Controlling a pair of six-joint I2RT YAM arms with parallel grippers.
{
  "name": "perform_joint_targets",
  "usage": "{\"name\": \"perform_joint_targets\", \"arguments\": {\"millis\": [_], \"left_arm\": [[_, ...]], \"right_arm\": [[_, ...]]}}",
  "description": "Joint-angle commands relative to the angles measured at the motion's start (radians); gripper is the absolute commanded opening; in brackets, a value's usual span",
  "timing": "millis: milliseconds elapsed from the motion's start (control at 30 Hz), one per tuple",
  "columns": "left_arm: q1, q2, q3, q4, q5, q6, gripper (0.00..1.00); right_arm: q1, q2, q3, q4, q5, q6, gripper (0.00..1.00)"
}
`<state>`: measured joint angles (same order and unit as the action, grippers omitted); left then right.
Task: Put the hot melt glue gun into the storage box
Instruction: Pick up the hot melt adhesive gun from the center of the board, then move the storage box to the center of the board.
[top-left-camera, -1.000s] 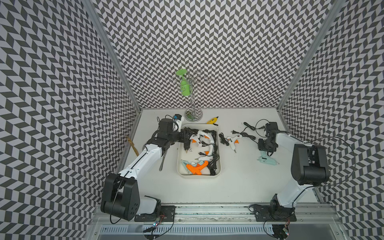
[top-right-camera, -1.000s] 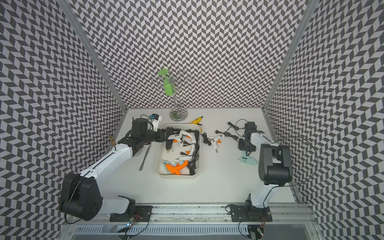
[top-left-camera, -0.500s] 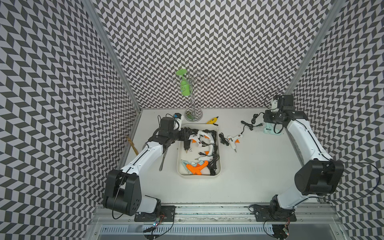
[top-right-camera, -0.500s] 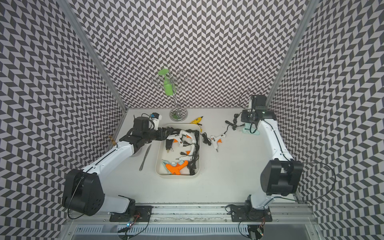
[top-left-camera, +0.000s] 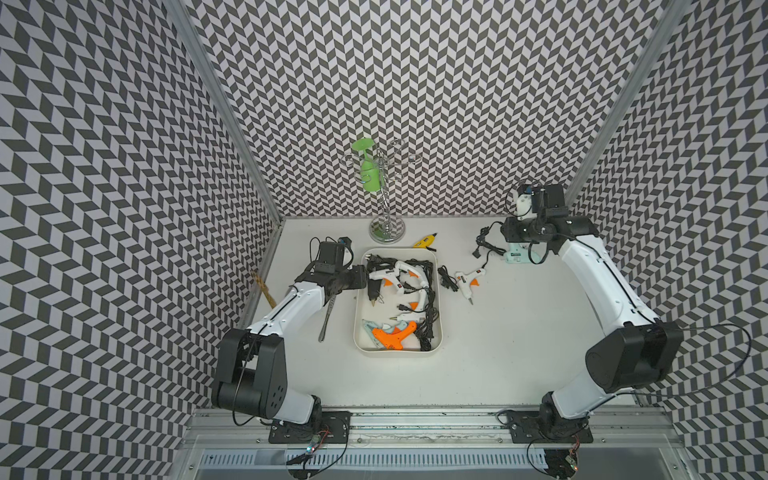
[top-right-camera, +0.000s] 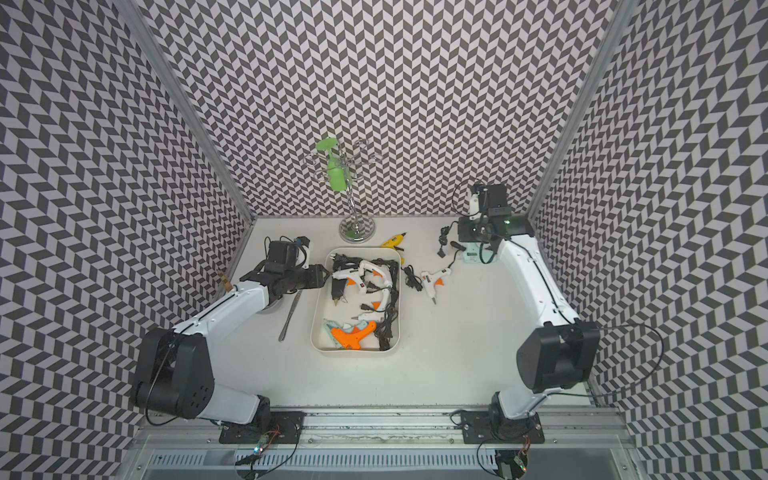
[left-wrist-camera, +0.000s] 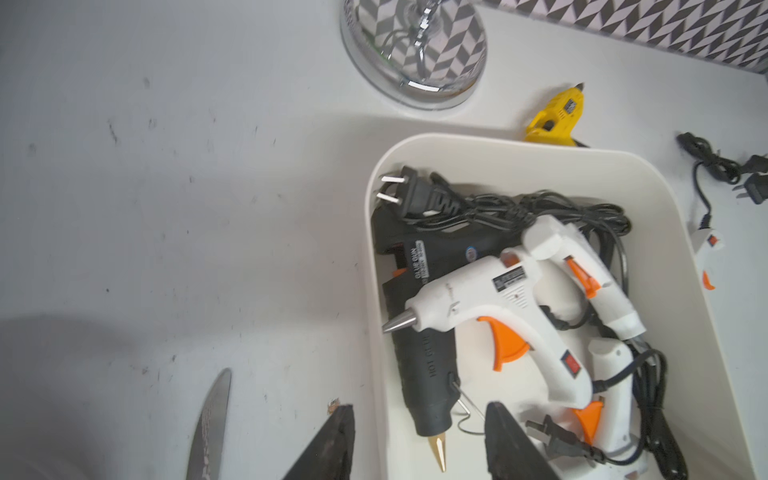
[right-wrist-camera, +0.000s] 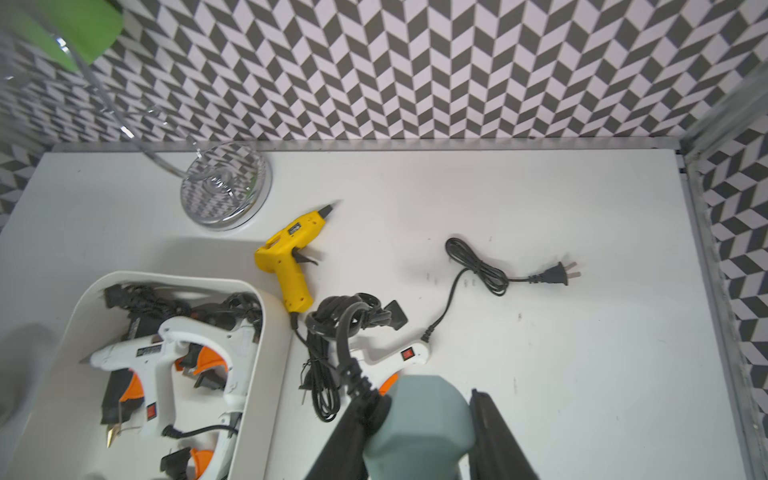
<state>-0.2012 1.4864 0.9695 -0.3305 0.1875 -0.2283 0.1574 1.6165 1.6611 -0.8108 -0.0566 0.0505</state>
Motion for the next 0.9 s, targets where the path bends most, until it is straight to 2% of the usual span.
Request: {"name": "perform_joint_targets", "arguments": {"millis": [0,200,367,533,733,867], "left_arm": [[0.002,0.035,-0.026,-0.003,0.015,-0.012,0.53],[0.002,0.086,-0.052,0.045,0.128,-0.062,0.44],[-0.016,0.094,-0.08,0.076,0.161,-0.128,0.36],[-0.044,0.025,-0.163,0.194,0.209,-0.318,0.27],[-0.072,-0.037,-0.224,0.25,0.19,-0.407,0.27],[-0.056,-0.123,-0.239,0.238,0.141,-0.41,0.41]], "right_arm": [[0.068,-0.013,0.073,0.054,0.005,-0.007,0.1],[0.219,0.04,0.201,0.042,-0.063,0.018,0.1],[0.3,0.093,0.251,0.042,-0.074,0.031,0.1],[0.35,0.124,0.267,0.069,-0.095,0.058,0.1],[0.408,0.151,0.247,0.07,-0.091,0.064,0.09],[0.446,0.148,0.192,0.087,-0.09,0.079,0.09]]}}
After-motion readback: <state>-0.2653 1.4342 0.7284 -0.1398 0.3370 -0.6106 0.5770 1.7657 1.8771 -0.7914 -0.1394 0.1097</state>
